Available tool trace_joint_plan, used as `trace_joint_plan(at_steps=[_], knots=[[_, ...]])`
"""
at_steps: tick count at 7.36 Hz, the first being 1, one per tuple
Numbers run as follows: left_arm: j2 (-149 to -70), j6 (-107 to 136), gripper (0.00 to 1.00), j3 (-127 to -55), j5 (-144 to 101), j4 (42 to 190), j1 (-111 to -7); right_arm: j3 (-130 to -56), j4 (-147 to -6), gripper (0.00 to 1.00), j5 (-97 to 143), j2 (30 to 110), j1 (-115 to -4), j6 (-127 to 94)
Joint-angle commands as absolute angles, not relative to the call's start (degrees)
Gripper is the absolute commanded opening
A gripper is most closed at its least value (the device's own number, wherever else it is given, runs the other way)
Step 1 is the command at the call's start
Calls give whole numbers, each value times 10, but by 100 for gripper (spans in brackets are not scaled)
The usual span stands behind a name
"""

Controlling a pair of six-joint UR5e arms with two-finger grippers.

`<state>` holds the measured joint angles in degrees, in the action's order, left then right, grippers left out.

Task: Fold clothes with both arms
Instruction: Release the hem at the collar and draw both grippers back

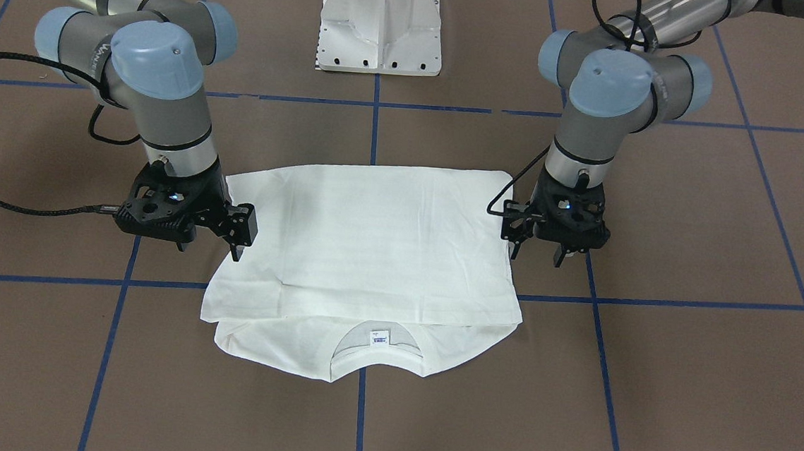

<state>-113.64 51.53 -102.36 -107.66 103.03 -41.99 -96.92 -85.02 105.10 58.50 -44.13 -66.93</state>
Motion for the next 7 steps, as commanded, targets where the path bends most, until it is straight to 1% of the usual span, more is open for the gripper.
trace_joint_plan(at_steps=[1,3,4,7], knots=[[-1086,519,100,-1066,-1103,1033,-376,-976,-847,100,1059,591,-444,-663],[-1081,567,100,-1063,-1098,1037,-321,-980,-846,100,1058,591,-443,-664],[-1081,568,97,-1059,-1097,1037,-316,-979,-846,100,1057,592,-442,-664],[-1081,572,75,-1028,-1097,1069,-310,-980,-846,100,1056,592,-439,-664]])
